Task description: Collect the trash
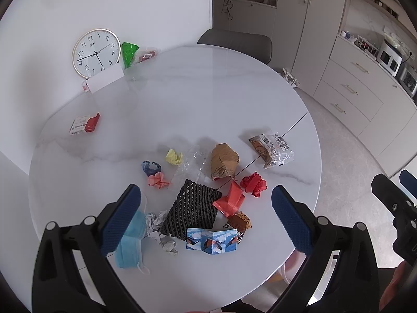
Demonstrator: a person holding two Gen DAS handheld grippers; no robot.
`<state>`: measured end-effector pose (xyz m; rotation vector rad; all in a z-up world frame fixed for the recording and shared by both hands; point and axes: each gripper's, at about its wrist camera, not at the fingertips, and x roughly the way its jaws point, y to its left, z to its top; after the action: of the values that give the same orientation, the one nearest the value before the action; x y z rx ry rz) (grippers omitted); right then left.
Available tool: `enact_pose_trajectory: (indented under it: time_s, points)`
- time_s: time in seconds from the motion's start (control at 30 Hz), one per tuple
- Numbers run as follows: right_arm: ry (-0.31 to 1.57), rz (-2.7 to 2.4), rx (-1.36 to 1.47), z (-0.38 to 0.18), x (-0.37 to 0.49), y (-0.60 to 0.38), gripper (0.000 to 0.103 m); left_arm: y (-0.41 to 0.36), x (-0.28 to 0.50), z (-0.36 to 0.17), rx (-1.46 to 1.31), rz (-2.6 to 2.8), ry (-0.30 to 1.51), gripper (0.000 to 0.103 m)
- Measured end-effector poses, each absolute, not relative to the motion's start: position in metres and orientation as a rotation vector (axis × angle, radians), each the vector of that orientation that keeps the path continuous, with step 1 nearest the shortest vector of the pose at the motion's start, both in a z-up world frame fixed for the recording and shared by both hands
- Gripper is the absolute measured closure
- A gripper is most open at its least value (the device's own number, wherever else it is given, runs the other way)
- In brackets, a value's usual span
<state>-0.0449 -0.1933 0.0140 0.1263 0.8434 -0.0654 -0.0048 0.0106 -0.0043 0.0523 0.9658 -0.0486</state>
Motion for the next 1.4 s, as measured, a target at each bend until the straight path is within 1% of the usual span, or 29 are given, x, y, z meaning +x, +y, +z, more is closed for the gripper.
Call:
enact_pose_trajectory:
  time_s: [0.33,0.47,0.77,0.9,1.0,1.1,1.2,1.23,1.3,1.37,1.4]
  points:
    - [0.845,-0.06,0.126,0.014,-0.044,-0.192,0.002,0.015,-0.005,-0.006,0.057,-0.062,0.963,0.007]
    - [0.861,0.0,0.121,0.002,-0.044,-0.185,0.002,0.032,-0.007,-0.02,0.069,-0.11,0.956,0.007]
    - [0.985,0.1,0.019,-0.066,-0.047,-0.132,0.002,0.129,-0.004,-0.114,0.126,-0.128,1.078,0.007]
    - [1.025,0.155,-0.021,-0.093,-0.051,-0.108,0.002,0.163,-0.005,-0.158,0.202,-0.144,1.146,0.007]
    - [1.057,0.193,-0.087,-0.111,-0.055,-0.089,0.002,0.178,-0.006,-0.18,0.203,-0.186,1.184,0.008]
    - [1.077,0.233,-0.133,-0.124,-0.058,-0.075,0.002,0.184,-0.003,-0.193,0.17,-0.227,1.212,0.013]
    - [1.107,0.281,-0.149,-0.137,-0.057,-0.066,0.002,0.188,0.002,-0.211,0.156,-0.229,1.234,0.026]
    - [1.11,0.292,-0.156,-0.141,-0.057,-0.063,0.002,0.188,0.003,-0.215,0.157,-0.227,1.24,0.033]
    - [1.115,0.324,-0.177,-0.147,-0.055,-0.058,0.002,0.19,0.005,-0.222,0.156,-0.226,1.249,0.039]
    - [1.121,0.361,-0.216,-0.152,-0.053,-0.052,0.002,0.191,0.003,-0.226,0.154,-0.226,1.248,0.052]
    - [1.12,0.382,-0.241,-0.154,-0.052,-0.049,0.002,0.191,0.002,-0.226,0.155,-0.225,1.247,0.056]
